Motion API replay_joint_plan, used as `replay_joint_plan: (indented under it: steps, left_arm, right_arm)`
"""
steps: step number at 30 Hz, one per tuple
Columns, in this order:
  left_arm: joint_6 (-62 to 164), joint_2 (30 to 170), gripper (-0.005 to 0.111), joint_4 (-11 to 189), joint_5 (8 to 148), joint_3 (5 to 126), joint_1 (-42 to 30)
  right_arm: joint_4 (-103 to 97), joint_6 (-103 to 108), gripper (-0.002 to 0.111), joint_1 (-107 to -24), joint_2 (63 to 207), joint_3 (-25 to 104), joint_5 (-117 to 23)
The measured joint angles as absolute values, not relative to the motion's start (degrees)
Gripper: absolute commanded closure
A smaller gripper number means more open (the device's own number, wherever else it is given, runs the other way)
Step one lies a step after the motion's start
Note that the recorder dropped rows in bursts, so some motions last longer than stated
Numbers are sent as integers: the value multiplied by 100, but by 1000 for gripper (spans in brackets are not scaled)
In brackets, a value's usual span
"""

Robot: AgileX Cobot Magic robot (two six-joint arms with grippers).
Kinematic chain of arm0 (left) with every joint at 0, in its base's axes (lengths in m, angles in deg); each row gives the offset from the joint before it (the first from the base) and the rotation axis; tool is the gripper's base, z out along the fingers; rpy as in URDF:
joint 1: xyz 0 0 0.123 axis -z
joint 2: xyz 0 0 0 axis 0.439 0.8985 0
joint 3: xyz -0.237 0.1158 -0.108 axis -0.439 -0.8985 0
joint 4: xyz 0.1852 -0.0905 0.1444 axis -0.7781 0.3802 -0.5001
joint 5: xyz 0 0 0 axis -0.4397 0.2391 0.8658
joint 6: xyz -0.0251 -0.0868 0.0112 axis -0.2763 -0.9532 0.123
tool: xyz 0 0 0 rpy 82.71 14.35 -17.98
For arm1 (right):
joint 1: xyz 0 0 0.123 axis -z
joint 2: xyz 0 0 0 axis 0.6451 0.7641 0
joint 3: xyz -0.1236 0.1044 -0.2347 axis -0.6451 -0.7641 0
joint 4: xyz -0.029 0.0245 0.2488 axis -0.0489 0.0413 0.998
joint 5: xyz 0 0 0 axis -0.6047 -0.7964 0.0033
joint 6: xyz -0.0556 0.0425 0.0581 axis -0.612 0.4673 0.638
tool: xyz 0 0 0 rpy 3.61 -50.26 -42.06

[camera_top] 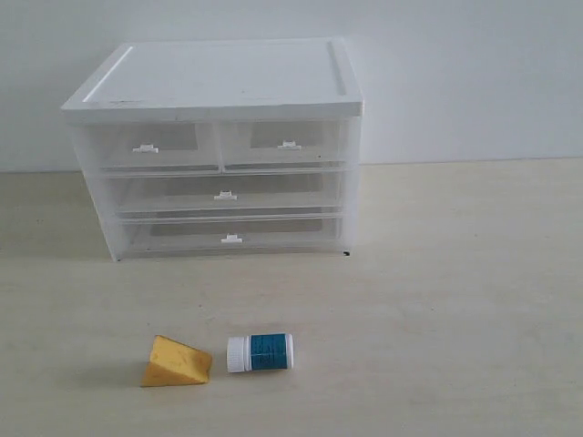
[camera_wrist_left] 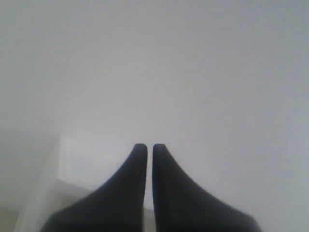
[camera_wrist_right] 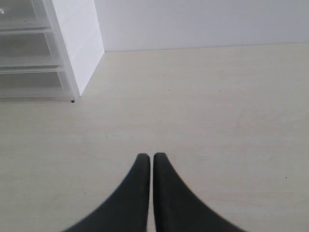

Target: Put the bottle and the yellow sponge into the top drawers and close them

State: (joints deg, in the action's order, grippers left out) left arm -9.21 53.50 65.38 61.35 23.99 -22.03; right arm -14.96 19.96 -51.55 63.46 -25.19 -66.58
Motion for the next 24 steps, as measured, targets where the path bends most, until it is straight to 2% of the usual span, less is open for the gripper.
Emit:
replay_joint_plan:
  steps: [4, 5, 12, 18, 24]
  left_arm:
    - [-2252, 6737, 103, 5385, 6252, 2940, -2203]
    - [-3069, 7493, 103, 4431, 6145, 3196, -2203]
    - [-6953, 9926, 103, -219, 5116, 4698, -2203]
    - [-7590, 11188, 103, -997, 4322, 5765, -2203]
    - [-7494, 11769, 103, -1094, 5215, 5958, -2203]
  right_arm:
    - [-1496, 1996, 108, -5155, 6346, -2519, -6658]
    - [-1496, 1996, 108, -5155, 6346, -2519, -6658]
    - [-1496, 1996, 108, -5155, 6346, -2519, -6658]
    - [-1496, 1996, 108, -5155, 6346, -2519, -6658]
    - [-1496, 1996, 108, -5155, 6346, -2519, -6658]
